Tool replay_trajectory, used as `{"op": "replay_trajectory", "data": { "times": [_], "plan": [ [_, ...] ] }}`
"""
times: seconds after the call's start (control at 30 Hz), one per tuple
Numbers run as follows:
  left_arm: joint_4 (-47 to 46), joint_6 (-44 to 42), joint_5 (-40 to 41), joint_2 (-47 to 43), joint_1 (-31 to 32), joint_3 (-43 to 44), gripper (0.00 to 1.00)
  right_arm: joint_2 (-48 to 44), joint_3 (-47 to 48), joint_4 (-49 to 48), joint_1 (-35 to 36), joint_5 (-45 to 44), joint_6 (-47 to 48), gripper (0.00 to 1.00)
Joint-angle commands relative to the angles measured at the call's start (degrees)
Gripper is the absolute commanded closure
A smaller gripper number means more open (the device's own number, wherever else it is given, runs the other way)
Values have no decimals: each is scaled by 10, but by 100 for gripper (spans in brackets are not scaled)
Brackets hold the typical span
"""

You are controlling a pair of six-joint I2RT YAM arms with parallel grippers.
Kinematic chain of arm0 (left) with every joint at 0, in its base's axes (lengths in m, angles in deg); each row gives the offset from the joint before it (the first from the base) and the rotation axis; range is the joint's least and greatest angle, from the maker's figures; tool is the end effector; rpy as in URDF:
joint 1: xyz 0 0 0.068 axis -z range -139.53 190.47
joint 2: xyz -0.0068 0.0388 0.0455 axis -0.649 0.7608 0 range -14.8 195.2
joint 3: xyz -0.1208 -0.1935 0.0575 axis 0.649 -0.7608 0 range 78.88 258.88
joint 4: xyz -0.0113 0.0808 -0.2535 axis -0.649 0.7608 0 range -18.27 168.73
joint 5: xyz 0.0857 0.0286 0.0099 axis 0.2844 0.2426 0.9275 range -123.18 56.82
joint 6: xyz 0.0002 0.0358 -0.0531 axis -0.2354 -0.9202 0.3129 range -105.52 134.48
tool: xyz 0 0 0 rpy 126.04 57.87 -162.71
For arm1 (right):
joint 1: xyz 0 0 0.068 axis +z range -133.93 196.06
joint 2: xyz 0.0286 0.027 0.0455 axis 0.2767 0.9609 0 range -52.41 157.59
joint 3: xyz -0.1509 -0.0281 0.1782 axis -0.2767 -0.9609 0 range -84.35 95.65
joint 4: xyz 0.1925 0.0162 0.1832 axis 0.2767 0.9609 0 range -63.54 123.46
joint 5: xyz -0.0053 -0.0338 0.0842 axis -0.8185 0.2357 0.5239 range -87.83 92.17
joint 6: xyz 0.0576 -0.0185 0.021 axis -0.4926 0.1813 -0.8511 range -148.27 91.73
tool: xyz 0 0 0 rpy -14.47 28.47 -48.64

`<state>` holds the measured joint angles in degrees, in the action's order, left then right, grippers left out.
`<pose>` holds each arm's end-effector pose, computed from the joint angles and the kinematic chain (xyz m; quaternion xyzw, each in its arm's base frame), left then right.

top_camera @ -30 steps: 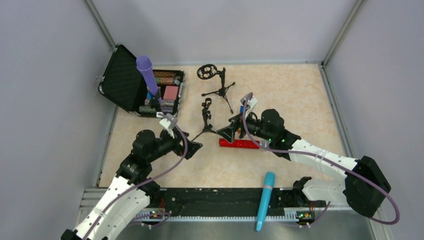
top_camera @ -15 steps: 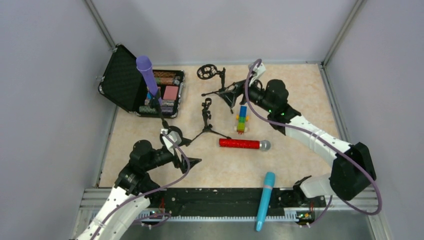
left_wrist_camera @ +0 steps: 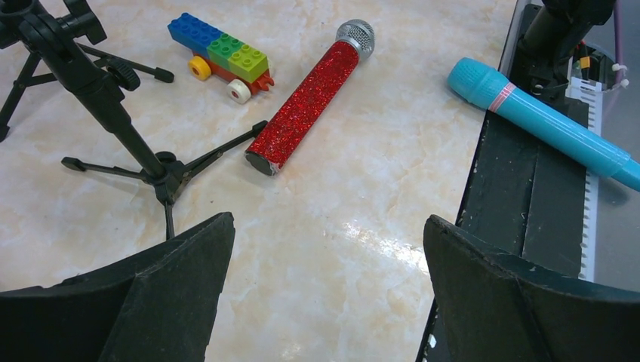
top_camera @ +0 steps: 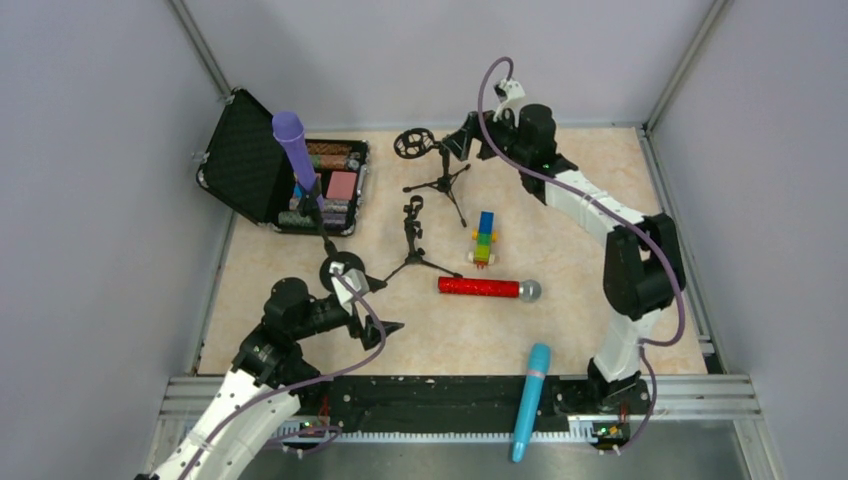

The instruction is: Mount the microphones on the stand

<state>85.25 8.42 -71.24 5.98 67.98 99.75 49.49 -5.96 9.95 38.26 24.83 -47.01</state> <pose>0.1364 -0.1055 0.2275 0.4078 0.6521 -0.3605 0.5278 0.3987 0.1833 0.2742 -0.1522 0.7301 0.3650 0.5573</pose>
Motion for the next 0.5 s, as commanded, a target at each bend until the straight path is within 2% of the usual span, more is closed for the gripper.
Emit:
{"op": "replay_trajectory", "data": {
  "times": [0.0, 0.23, 0.47],
  "plan": [
    [-18, -18, -15, -6, 2, -7, 1, 68, 128, 64, -5, -13, -26, 4],
    [-19, -25, -9, -31, 3, -17, 1, 171, 229, 105, -7, 13, -65, 7],
    [-17, -36, -6, -48, 3, -25, 1, 221, 263, 113, -7, 34, -92, 10]
  ]
}}
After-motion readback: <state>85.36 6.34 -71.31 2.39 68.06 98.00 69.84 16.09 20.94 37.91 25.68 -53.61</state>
